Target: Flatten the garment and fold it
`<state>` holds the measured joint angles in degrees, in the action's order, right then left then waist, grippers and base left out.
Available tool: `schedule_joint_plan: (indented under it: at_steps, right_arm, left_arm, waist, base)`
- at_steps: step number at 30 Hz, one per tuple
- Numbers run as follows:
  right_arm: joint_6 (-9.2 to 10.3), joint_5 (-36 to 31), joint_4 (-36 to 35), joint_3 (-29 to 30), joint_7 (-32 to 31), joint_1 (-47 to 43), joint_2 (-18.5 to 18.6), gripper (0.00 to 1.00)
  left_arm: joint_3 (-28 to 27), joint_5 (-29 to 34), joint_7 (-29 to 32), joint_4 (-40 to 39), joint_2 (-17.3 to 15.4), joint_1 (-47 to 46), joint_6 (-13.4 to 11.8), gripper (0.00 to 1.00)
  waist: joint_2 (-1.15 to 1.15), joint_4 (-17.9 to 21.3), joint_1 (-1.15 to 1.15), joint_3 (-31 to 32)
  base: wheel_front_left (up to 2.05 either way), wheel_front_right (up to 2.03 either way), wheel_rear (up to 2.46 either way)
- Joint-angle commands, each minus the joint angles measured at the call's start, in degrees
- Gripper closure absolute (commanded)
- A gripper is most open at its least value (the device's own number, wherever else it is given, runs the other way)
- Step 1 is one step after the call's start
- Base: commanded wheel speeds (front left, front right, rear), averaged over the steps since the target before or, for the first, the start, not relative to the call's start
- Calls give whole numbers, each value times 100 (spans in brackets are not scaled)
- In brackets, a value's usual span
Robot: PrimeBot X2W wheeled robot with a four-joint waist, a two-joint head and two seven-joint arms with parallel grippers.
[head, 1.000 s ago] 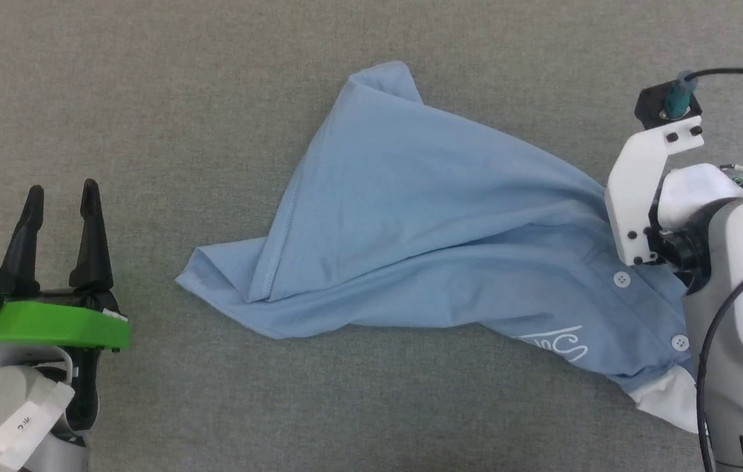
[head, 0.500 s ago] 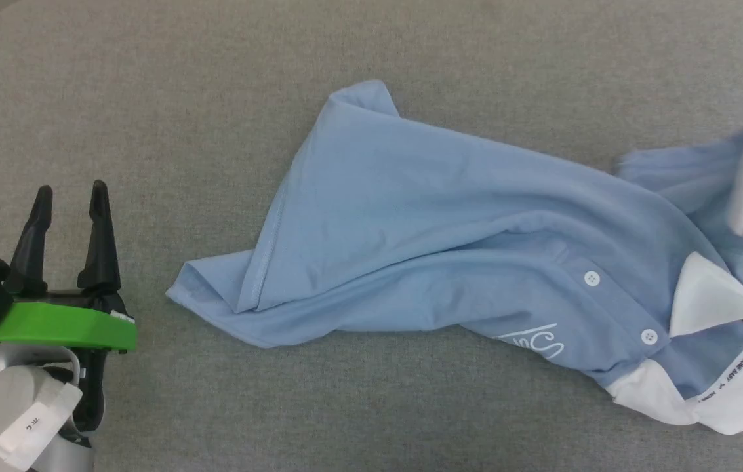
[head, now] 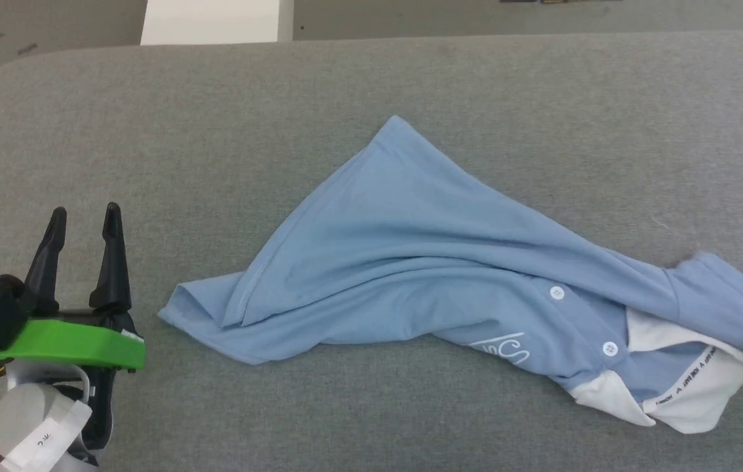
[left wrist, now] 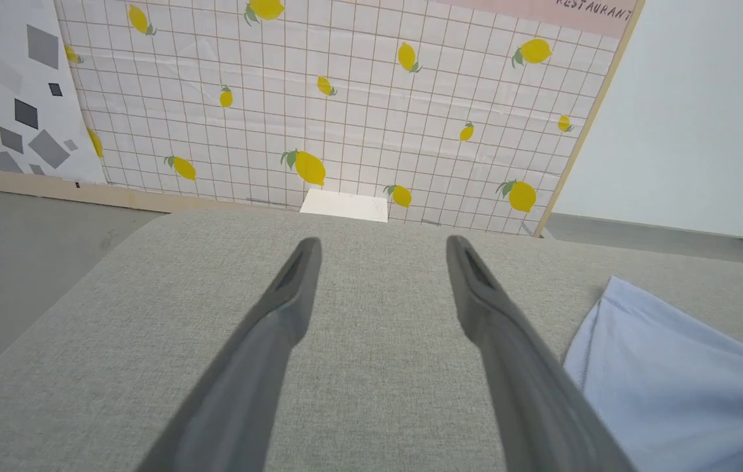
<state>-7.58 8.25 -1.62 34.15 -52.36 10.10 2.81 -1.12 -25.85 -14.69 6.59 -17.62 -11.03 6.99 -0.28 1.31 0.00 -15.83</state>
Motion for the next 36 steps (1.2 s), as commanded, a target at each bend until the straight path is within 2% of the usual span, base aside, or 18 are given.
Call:
schedule_joint_plan:
  at_steps: [1,7,12,16,23,25,29,33,36]
  right_arm:
    - [9,139,-1,18,318,93,9,0]
    - [9,473,-467,-233,2146,203,8,0]
    - [9,788,-638,-504,3407,-155,8,0]
    - [9,962,-487,-661,3972,-541,8,0]
    - [9,1077,-289,-890,4325,-795,7,0]
    - [9,1045,-304,-939,4343,-796,7,0]
    - [9,1019,-371,-1028,4337,-703,7,0]
    - [9,999,-410,-1159,4321,-572,7,0]
    - [9,992,-417,-1246,4341,-505,7,0]
  left_arm:
    - [7,62,13,-25,2,56,-25,0]
    - [81,73,69,-40,11,121,-61,0]
    - [146,85,82,-26,58,220,-113,0]
    - [186,79,108,-38,93,311,-157,0]
    - [342,9,398,-23,142,231,-180,0]
    - [498,-29,704,28,152,-21,-155,0]
    - [1025,-123,1760,260,172,-872,-74,0]
    - [1642,-215,3299,673,178,-1782,-22,0]
    - [2073,-281,4709,945,129,-2277,-7,0]
  waist:
    - [28,94,0,111]
    - [28,88,0,308]
    - [28,46,0,504]
    - [28,26,0,605]
    - [28,35,0,664]
    - [28,36,0,628]
    - [28,69,0,488]
    - [28,173,0,315]
    - [28,280,0,195]
  base:
    - [0,0,0]
    - [0,0,0]
    - [0,0,0]
    - [0,0,0]
    - [0,0,0]
    - [0,0,0]
    - [0,0,0]
    - [0,0,0]
    - [0,0,0]
